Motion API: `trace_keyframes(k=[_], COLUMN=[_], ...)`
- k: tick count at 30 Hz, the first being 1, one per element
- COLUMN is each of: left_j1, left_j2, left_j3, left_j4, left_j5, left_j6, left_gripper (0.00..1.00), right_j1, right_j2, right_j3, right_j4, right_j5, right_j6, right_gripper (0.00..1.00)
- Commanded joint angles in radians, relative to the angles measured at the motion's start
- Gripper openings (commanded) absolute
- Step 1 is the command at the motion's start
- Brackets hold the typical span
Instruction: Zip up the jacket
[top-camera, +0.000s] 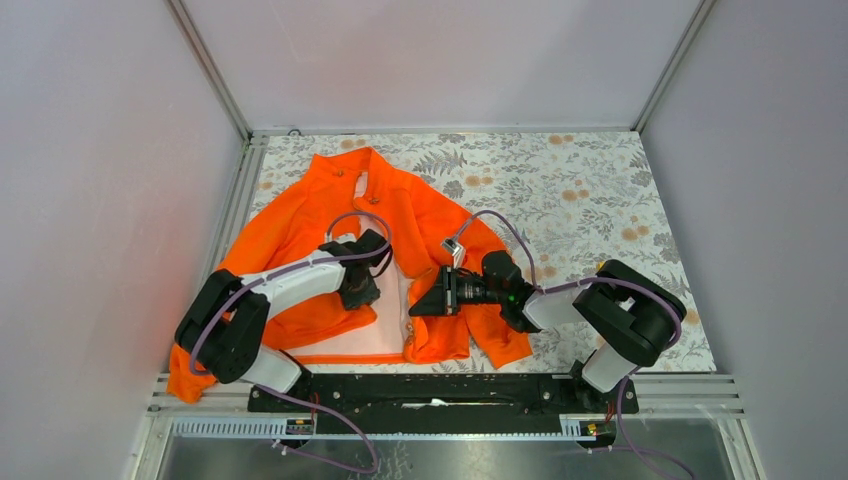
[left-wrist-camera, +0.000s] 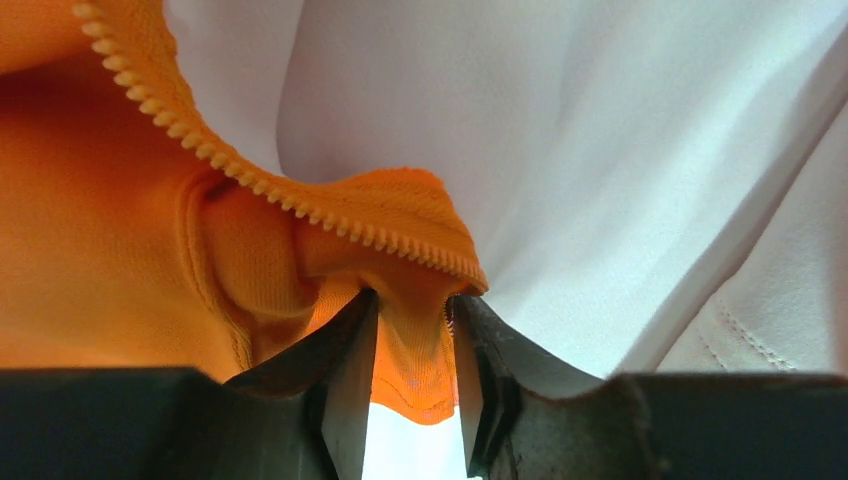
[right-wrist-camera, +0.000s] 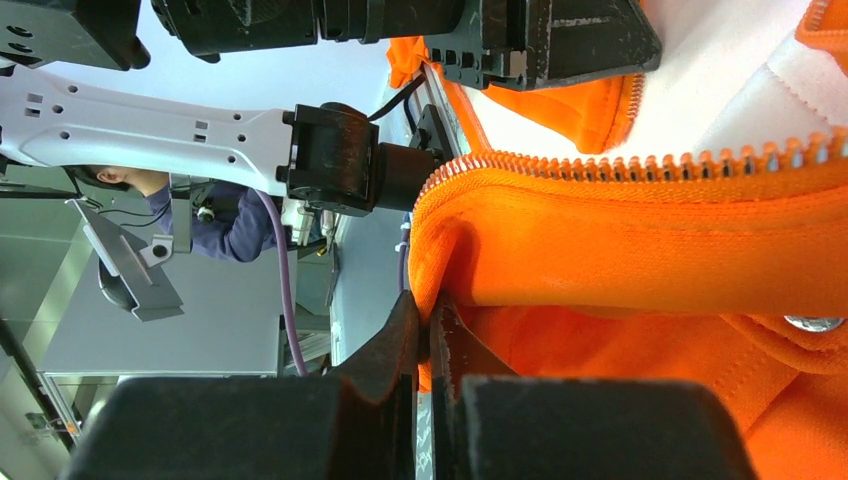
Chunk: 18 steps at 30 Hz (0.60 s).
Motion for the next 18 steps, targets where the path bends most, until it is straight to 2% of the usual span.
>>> trace_keyframes(k=[1,11,16,18], left_j1=[-0.002,-0.002,0.0,0.0], left_j2=[-0.049,-0.243,-0.32,-0.345], left_j3=[-0.004,-0.043,-0.059,-0.074], left_j4=[-0.01,0.039,0.056,0.076], left_j5=[-0.054,0.004,0.007,0.018], left_j6=[-0.003,0.048,0.079,0.092], left_gripper=[0.31,0.29,0.21,0.2], right_j1=[0.007,0.008,0.012,0.019], right_j2=[-0.028,0.001,0.028,0.042], right_j3=[-0.002,0.038,0.051,0.062], right_j4=[0.041,-0.011,0.004,0.008], right_j5=[-0.025,-0.02,-0.02,-0.022], right_j6=[-0.004,-0.038,-0.025,-0.018], right_gripper=[0.0,0.0,0.0,0.0])
